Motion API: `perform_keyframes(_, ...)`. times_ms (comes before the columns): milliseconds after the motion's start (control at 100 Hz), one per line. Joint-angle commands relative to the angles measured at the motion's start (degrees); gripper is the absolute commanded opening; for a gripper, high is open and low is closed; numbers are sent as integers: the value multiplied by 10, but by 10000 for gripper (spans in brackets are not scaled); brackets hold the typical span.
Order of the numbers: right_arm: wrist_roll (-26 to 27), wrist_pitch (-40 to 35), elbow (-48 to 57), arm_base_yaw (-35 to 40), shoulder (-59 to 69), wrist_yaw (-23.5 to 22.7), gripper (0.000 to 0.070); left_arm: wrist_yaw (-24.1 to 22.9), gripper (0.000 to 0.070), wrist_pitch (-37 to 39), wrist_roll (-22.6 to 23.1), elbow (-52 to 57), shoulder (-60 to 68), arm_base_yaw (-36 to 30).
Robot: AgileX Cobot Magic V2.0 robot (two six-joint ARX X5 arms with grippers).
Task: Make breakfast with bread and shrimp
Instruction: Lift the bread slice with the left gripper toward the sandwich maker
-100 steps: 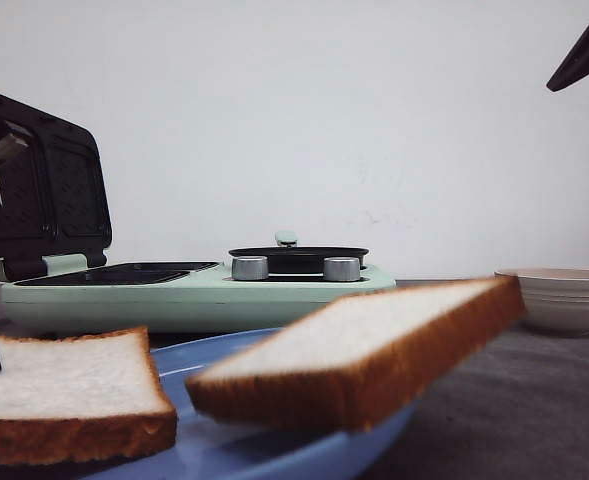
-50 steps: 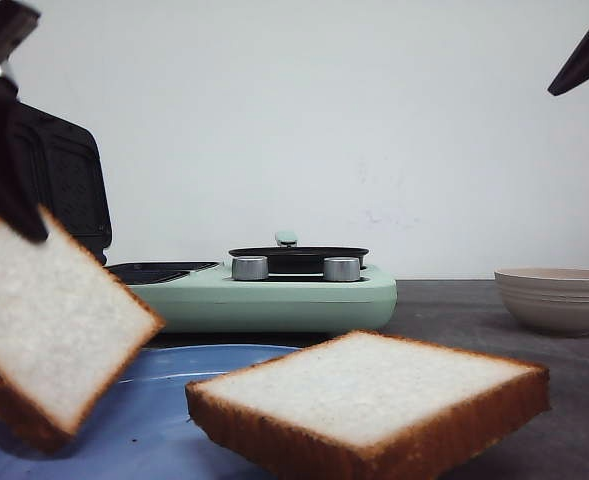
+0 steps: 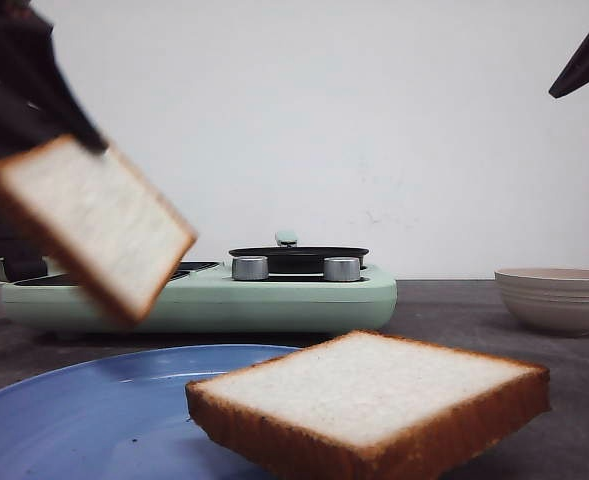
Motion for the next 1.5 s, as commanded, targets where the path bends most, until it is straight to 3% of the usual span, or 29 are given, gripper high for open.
perform_keyframes(0,-8,7,8,2,3,0,480,5,0,26,-35,30,1,-1)
perform_keyframes(90,-8,9,8,2,3,0,480,-7,0,62,-58,59,2,-1)
perform_keyframes(190,-8,14,8,2,3,1,480,-54,0,95,-74,97,3,-1)
perform_keyframes(320,-8,18,8,2,3,1,479,-123,0,116,-67,154,17,-1)
perform_keyframes(490,-8,35,8,2,4,3,479,-155,0,110,-31,240,77,-1)
perform_keyframes(770,-10,37,8,2,4,16,479,-263,0,48,87,384,205,-12)
perform_keyframes(1090,-10,37,8,2,4,16,479,-414,0,37,273,443,312,-44)
perform_keyframes(1280,-10,37,8,2,4,16,479,-494,0,52,300,443,360,-63)
perform_keyframes(1490,-10,37,8,2,4,16,479,-551,0,86,372,443,402,-85)
